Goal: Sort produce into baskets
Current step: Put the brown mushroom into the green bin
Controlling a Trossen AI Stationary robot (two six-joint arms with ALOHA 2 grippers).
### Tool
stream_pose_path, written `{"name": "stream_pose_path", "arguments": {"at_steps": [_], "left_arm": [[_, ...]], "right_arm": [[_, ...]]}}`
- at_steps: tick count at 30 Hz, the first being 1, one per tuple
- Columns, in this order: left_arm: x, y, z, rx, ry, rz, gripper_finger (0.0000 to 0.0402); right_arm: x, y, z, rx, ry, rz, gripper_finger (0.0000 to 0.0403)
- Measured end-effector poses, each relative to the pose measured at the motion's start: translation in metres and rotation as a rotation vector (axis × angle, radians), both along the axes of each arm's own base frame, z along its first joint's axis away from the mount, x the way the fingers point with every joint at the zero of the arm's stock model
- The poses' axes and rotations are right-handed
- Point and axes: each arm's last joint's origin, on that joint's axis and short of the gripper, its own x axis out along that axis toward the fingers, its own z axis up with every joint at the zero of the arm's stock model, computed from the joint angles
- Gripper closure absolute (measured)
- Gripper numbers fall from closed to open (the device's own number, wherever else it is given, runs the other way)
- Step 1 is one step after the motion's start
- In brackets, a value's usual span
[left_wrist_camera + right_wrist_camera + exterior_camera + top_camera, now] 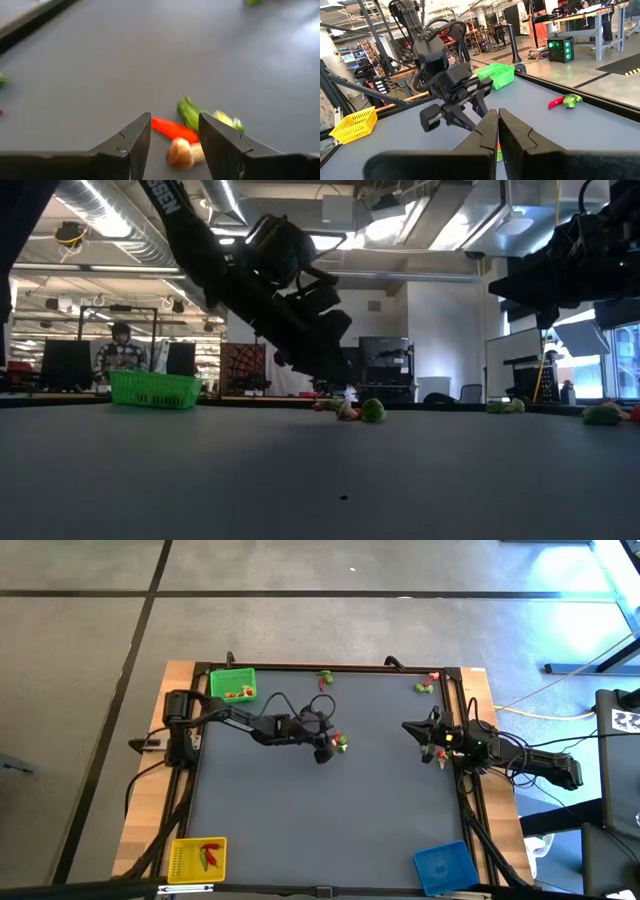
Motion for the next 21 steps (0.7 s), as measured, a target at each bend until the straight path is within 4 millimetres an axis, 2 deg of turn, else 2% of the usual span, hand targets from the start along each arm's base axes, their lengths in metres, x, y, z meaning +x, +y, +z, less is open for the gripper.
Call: {"name": "stream_pose_path", "arguments": {"at_steps": [14,21], "left_arm": [[0.003,0.001,-0.036,-0.052,0.061,0.004,0.0272],[0.003,0.001,-0.036,-0.049,0.067,0.0,0.0337]], "right_arm": [[0.0,0.0,0.0,0.001,0.003,0.001,0.0386],[0.0,0.0,0.0,-0.001,0.004,0.0,0.0386]]}}
